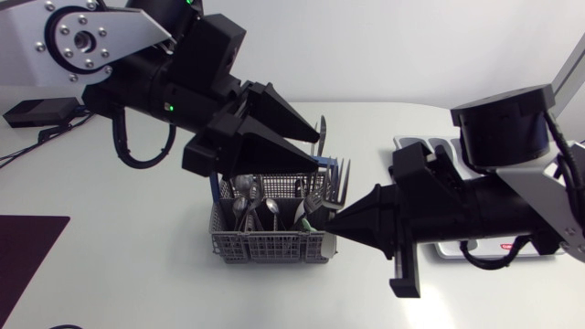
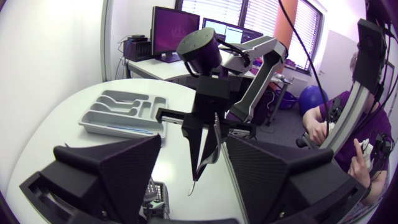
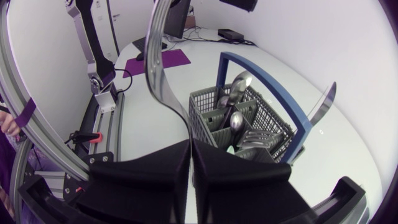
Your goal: Sort the cutlery from the basket into the organizer compartments.
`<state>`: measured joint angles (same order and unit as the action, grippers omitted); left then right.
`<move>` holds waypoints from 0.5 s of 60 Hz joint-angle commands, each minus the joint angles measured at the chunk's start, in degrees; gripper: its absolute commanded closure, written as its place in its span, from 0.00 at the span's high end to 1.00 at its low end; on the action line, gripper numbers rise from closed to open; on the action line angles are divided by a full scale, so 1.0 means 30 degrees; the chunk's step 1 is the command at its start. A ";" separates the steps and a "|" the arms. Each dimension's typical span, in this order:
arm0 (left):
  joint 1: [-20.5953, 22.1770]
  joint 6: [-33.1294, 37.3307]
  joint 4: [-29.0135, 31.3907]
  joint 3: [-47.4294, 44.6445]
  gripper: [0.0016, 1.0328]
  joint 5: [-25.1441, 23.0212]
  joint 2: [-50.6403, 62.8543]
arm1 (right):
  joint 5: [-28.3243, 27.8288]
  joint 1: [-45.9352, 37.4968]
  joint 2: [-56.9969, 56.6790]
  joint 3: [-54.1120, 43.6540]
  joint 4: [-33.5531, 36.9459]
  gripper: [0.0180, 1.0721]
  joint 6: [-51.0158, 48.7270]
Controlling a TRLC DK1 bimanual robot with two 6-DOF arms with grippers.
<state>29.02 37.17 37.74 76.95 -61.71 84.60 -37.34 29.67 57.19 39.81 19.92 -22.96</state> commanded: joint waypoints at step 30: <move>-0.0092 -0.4274 -0.4112 -0.2358 0.96 0.8559 -0.2301 | 0.3688 -1.0535 -0.0928 -0.0146 0.1943 0.05 -0.1780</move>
<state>28.01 26.70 26.26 71.72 -39.09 79.29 -28.08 1.56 51.94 37.56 25.54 -27.20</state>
